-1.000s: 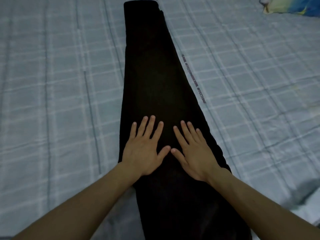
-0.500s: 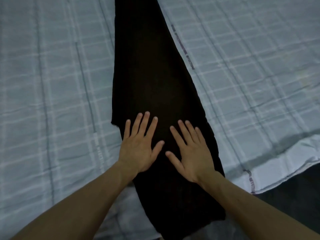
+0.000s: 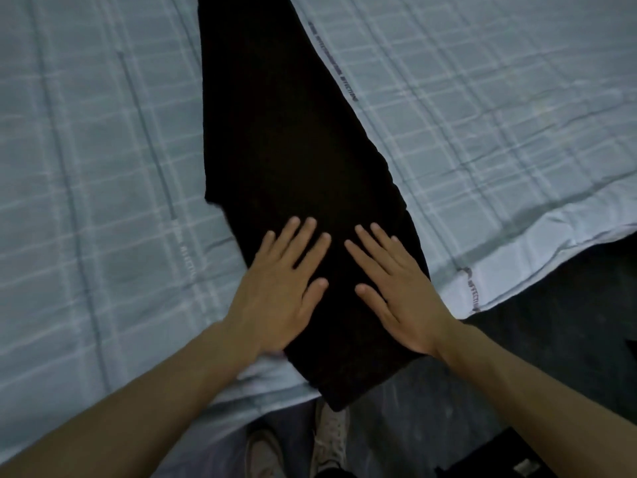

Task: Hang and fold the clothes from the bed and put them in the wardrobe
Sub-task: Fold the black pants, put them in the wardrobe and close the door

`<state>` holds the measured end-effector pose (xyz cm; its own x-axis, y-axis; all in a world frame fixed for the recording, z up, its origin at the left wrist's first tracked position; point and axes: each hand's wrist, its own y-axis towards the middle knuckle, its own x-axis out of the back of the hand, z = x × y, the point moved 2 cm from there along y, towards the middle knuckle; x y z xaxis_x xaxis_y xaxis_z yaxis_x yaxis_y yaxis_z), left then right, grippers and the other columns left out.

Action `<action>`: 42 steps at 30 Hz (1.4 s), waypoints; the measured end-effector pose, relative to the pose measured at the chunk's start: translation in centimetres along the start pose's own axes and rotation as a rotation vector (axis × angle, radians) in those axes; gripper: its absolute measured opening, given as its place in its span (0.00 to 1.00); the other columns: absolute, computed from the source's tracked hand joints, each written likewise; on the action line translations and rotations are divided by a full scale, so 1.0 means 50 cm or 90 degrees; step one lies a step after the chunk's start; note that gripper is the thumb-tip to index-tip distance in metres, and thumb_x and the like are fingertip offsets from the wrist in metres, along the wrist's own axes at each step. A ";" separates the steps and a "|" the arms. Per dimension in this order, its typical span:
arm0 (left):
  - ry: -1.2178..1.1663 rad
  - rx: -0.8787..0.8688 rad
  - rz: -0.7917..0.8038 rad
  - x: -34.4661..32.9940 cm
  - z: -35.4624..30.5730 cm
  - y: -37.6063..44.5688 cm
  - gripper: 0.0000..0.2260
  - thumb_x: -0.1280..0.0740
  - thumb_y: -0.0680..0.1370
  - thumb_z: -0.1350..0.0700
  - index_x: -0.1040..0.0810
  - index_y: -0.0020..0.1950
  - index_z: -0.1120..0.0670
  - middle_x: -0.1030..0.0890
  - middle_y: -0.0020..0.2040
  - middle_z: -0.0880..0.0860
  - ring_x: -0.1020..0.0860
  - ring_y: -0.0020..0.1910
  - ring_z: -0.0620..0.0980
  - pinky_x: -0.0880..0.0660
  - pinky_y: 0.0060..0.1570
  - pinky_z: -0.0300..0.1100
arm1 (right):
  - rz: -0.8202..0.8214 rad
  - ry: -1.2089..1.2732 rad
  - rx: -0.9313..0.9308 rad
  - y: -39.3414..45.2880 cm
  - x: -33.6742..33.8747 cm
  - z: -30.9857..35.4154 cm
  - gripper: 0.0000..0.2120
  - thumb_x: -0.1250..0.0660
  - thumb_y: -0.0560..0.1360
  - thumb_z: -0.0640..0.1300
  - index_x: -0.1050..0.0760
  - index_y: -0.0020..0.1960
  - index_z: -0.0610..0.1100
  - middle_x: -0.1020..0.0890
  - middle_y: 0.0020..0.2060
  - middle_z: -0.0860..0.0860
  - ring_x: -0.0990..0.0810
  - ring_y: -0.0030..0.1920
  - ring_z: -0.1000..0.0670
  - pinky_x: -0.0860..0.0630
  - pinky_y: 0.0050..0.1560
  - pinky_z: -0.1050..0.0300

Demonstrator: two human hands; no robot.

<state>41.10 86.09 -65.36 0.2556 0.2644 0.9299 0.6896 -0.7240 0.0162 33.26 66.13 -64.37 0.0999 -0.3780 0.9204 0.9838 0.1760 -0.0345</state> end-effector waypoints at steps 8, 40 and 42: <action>0.032 -0.080 0.153 -0.065 -0.086 -0.115 0.46 0.50 0.76 0.25 0.60 0.81 0.54 0.62 0.81 0.50 0.64 0.79 0.48 0.53 0.78 0.53 | 0.133 -0.043 -0.021 -0.159 -0.015 -0.032 0.31 0.50 0.83 0.61 0.55 0.81 0.51 0.54 0.81 0.54 0.56 0.80 0.53 0.47 0.78 0.44; -0.093 -0.137 -0.214 0.083 -0.119 -0.081 0.12 0.31 0.77 0.55 0.20 0.57 0.59 0.19 0.54 0.54 0.20 0.50 0.53 0.21 0.43 0.47 | -0.087 0.024 -0.069 -0.159 0.083 0.030 0.34 0.30 0.71 0.47 0.35 0.75 0.44 0.30 0.70 0.48 0.31 0.70 0.49 0.32 0.70 0.50; -0.142 -0.068 -0.228 0.110 -0.111 -0.060 0.13 0.34 0.79 0.52 0.21 0.58 0.59 0.19 0.53 0.53 0.20 0.50 0.50 0.22 0.46 0.43 | -0.099 0.043 -0.099 -0.137 0.105 0.023 0.35 0.25 0.69 0.42 0.32 0.73 0.44 0.27 0.67 0.48 0.29 0.67 0.50 0.32 0.69 0.55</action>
<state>36.66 86.18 -58.25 0.1621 0.6335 0.7566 0.6902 -0.6208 0.3719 26.89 64.01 -58.87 -0.0506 -0.4501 0.8915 0.9987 -0.0291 0.0419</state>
